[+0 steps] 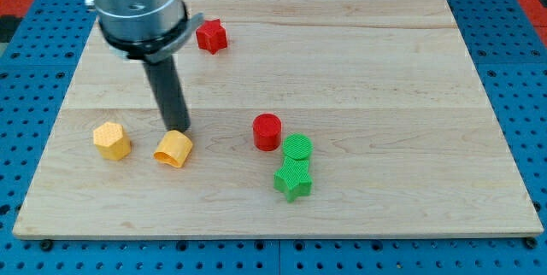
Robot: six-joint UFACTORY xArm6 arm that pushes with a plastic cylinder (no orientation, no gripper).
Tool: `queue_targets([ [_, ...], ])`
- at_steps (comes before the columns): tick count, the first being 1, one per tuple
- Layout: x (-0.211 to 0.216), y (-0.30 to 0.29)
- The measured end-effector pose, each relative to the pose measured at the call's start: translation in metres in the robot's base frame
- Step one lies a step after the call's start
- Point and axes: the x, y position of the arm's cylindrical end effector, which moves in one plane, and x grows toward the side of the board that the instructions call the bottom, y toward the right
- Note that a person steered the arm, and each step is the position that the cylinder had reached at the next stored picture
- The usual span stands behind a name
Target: Place the yellow heart in the bottom left
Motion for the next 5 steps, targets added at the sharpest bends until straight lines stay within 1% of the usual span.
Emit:
queue_targets([
  [1, 0.025, 0.008],
  [2, 0.036, 0.061],
  [3, 0.063, 0.095],
  [4, 0.079, 0.088],
  [5, 0.062, 0.031],
])
